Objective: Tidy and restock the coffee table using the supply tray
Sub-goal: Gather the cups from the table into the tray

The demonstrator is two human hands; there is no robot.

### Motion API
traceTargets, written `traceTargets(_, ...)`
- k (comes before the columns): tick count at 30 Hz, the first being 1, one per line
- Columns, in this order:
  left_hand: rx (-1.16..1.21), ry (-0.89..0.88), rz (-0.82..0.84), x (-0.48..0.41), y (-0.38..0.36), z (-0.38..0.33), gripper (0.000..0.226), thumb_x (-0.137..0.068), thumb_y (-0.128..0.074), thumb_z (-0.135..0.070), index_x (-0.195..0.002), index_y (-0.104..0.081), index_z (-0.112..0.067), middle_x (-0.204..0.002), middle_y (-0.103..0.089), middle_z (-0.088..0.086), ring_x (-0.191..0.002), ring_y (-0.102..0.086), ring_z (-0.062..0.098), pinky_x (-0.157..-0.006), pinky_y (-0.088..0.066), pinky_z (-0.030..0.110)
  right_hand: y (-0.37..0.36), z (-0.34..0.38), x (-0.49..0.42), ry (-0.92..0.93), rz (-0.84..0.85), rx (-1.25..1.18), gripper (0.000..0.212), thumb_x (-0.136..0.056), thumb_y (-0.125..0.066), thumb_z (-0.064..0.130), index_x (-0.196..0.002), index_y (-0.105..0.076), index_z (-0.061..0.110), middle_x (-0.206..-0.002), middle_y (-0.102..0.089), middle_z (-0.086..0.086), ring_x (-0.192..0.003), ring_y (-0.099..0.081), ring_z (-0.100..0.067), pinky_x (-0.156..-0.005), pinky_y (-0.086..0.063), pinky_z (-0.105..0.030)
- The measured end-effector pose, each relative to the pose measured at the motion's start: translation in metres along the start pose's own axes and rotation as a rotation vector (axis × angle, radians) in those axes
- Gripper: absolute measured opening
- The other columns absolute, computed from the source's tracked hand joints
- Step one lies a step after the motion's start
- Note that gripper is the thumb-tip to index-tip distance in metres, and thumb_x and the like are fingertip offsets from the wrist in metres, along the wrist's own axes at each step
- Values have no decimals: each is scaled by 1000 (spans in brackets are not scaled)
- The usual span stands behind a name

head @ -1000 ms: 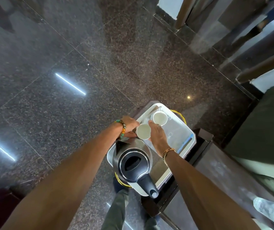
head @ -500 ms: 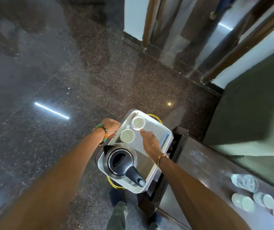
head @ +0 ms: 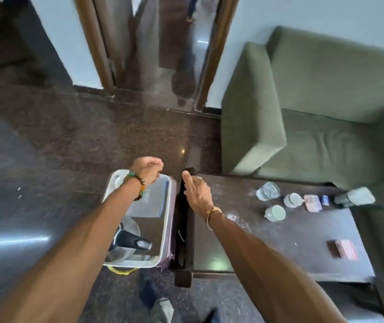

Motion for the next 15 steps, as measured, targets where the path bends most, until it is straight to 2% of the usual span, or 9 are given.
traceTargets(1, -35, -21, 20, 8, -19, -12, 8, -85, -67, -15, -84, -70, -22, -78, -70, 0, -63, -66, 10, -60, -55, 27, 22, -8, 4, -18, -40, -34, 62, -102, -28, 56, -84, -63, 9, -92, -70, -18, -95, -67, -40, -90, -49, -46)
traceTargets(3, -84, -63, 70, 25, -60, -34, 14, -86, -66, -12, -79, -68, -24, -78, -69, 1, -64, -65, 12, -62, -56, 28, 67, -26, 15, -28, -98, -39, 70, -97, -22, 61, -95, -66, 5, -96, -71, -20, -95, -66, -41, -91, -50, -48)
traceTargets(5, -112, -97, 105, 40, -98, -52, 12, -86, -64, -10, -82, -68, -21, -78, -68, 4, -62, -63, 12, -54, -54, 22, 104, -43, 24, -24, -124, -19, 83, -92, -12, 63, -109, -64, 1, -105, -68, -24, -101, -63, -42, -92, -50, -46)
traceTargets(7, -126, -123, 126, 53, -132, -68, 10, -86, -64, -10, -85, -67, -20, -80, -68, 6, -59, -61, 10, -47, -50, 17, 142, -62, 35, -39, -161, -37, 88, -88, -11, 65, -114, -61, -2, -109, -66, -26, -104, -62, -43, -93, -50, -46)
traceTargets(10, -169, -153, 201, 91, -208, -77, 15, -86, -64, -11, -79, -66, -23, -81, -69, 5, -62, -63, 12, -58, -54, 25, 204, -123, 67, -99, -252, -113, 93, -84, -14, 68, -118, -60, -5, -115, -64, -30, -109, -61, -45, -97, -49, -52)
traceTargets(12, -223, -155, 241, 119, -260, -66, 15, -85, -64, -11, -77, -66, -23, -82, -70, 4, -63, -63, 13, -63, -55, 29, 231, -174, 96, -131, -271, -148, 91, -87, -16, 67, -121, -59, -5, -118, -64, -30, -111, -60, -45, -99, -48, -51)
traceTargets(13, -257, -154, 265, 134, -288, -57, 14, -86, -64, -11, -79, -66, -23, -82, -70, 4, -63, -63, 12, -62, -55, 28, 243, -203, 113, -156, -292, -163, 87, -90, -18, 66, -118, -61, -4, -116, -65, -29, -110, -61, -44, -98, -49, -50)
traceTargets(15, -312, -137, 325, 162, -337, -37, 9, -87, -64, -12, -87, -67, -20, -84, -69, 4, -62, -62, 10, -56, -53, 24, 263, -257, 147, -232, -354, -174, 71, -100, -29, 60, -96, -67, 0, -103, -70, -26, -103, -63, -44, -92, -49, -44)
Point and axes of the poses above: each hand's wrist, its own x-axis away from the middle knuckle, its own y-axis out of the back of the hand, z = x × y, the point moved 8 cm from there along -x, towards the middle knuckle
